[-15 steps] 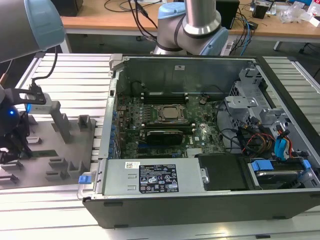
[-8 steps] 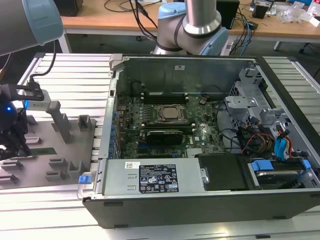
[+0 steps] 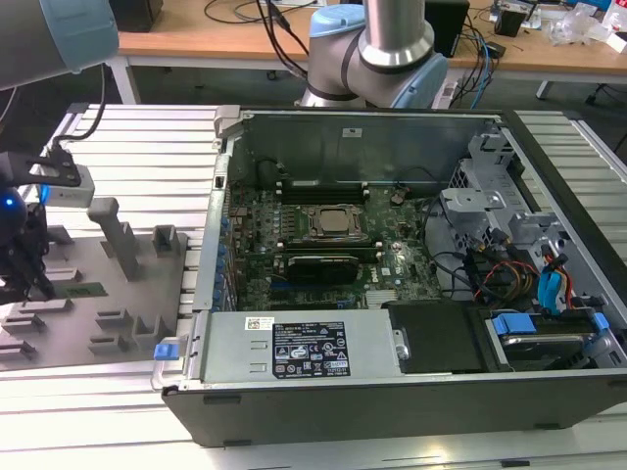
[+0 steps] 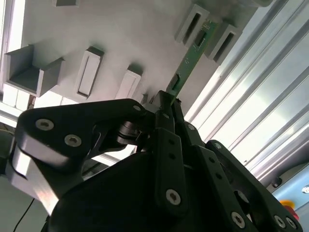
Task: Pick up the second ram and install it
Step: 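Pick up the second ram and move it above second insertion slot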
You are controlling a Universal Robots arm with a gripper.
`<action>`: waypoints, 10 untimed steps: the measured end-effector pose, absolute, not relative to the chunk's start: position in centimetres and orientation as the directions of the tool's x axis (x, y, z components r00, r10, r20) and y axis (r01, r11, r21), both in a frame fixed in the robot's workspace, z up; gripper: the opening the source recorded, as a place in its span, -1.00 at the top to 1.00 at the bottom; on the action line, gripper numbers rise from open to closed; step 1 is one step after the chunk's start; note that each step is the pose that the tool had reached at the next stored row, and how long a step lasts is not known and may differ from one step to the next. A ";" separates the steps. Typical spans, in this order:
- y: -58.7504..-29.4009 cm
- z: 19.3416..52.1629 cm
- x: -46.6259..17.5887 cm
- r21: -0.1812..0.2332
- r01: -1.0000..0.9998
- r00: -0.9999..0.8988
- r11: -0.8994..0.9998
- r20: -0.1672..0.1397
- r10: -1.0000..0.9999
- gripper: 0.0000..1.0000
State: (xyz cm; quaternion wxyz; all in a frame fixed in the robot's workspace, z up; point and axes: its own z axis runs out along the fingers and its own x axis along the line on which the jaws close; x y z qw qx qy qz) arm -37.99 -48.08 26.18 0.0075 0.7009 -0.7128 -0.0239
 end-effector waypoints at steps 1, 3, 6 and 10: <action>-48.1 26.4 -38.0 0.045 -0.999 -0.017 0.016 -0.023 -1.000 0.73; -48.1 26.7 -38.0 0.045 -0.999 -0.017 0.016 -0.023 -1.000 0.73; -48.1 27.2 -38.0 0.045 -0.999 -0.017 0.016 -0.023 -1.000 0.73; -48.1 27.8 -38.0 0.044 -0.999 -0.017 0.016 -0.023 -1.000 0.73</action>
